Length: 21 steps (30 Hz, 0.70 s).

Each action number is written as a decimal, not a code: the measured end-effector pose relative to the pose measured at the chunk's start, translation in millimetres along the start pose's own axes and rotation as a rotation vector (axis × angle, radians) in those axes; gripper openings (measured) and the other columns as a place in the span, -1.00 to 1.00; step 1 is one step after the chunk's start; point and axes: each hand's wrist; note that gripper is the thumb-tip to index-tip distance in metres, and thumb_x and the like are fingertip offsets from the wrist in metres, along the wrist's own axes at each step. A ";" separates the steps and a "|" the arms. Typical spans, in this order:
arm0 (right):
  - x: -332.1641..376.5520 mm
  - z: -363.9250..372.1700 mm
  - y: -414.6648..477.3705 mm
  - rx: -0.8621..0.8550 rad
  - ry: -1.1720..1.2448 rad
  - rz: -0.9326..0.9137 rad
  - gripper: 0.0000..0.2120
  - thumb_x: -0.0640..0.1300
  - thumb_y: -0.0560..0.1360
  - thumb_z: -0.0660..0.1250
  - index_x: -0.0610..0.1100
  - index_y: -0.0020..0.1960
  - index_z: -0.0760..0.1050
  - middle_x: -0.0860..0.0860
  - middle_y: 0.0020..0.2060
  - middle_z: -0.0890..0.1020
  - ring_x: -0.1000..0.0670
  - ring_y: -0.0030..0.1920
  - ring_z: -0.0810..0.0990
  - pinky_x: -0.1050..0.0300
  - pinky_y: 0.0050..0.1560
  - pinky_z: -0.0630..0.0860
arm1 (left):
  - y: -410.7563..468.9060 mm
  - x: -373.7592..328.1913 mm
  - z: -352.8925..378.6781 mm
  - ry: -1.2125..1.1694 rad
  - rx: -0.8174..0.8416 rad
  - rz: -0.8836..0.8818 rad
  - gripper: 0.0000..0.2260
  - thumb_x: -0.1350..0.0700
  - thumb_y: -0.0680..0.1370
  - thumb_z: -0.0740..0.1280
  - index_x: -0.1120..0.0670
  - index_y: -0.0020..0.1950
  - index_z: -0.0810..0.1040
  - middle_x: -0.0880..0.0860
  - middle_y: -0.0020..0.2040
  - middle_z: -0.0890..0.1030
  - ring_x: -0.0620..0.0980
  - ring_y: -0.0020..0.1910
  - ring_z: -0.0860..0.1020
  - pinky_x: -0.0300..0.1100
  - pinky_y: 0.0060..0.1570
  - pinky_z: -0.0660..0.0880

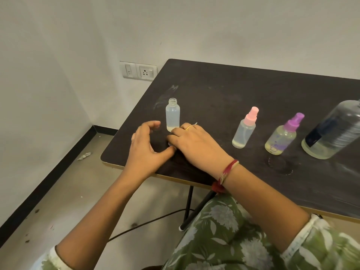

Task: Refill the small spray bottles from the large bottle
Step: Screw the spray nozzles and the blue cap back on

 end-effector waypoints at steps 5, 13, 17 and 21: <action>-9.1 -11.4 -8.3 -0.201 0.045 0.040 -0.82 -0.31 0.43 0.24 -0.16 -0.04 0.56 -0.09 -0.14 0.61 -0.16 -0.17 0.55 -0.02 -0.25 0.49 | 13.9 -0.7 -5.5 -0.208 0.003 -0.016 -0.42 0.02 0.36 0.49 -0.07 0.32 0.35 -0.10 0.27 0.44 -0.21 0.20 0.42 -0.28 0.11 0.40; -17.5 -78.3 -17.3 -0.850 0.855 0.510 -0.79 -0.30 0.52 0.31 -0.18 0.15 0.54 0.04 0.00 0.62 0.08 0.03 0.61 0.27 0.05 0.50 | 65.2 -12.5 16.2 -0.212 0.102 -0.069 -0.29 0.03 0.35 0.57 0.02 0.40 0.31 -0.05 0.30 0.44 -0.13 0.19 0.46 -0.28 0.16 0.43; -24.5 -82.3 -19.6 -0.898 1.119 0.682 -0.80 -0.19 0.50 0.37 -0.13 0.13 0.55 0.00 -0.06 0.65 -0.04 -0.06 0.63 0.08 -0.03 0.60 | 67.6 -13.9 32.9 -0.277 0.016 -0.133 -0.53 0.04 0.39 0.54 -0.01 0.22 0.43 -0.01 0.13 0.53 -0.01 0.10 0.55 -0.08 0.12 0.54; -27.8 -83.0 -21.9 -0.894 1.283 0.746 -0.80 -0.22 0.50 0.37 -0.19 0.12 0.55 -0.09 -0.07 0.67 -0.11 -0.07 0.65 0.06 -0.04 0.62 | 61.4 -15.8 40.8 -0.300 0.015 -0.137 -0.66 0.03 0.39 0.54 0.04 0.09 0.53 0.03 0.02 0.61 0.03 0.03 0.59 0.06 0.11 0.56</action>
Point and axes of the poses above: each hand's wrist, its own y-axis towards the middle knuckle, its own z-axis out of the palm, x = y × z
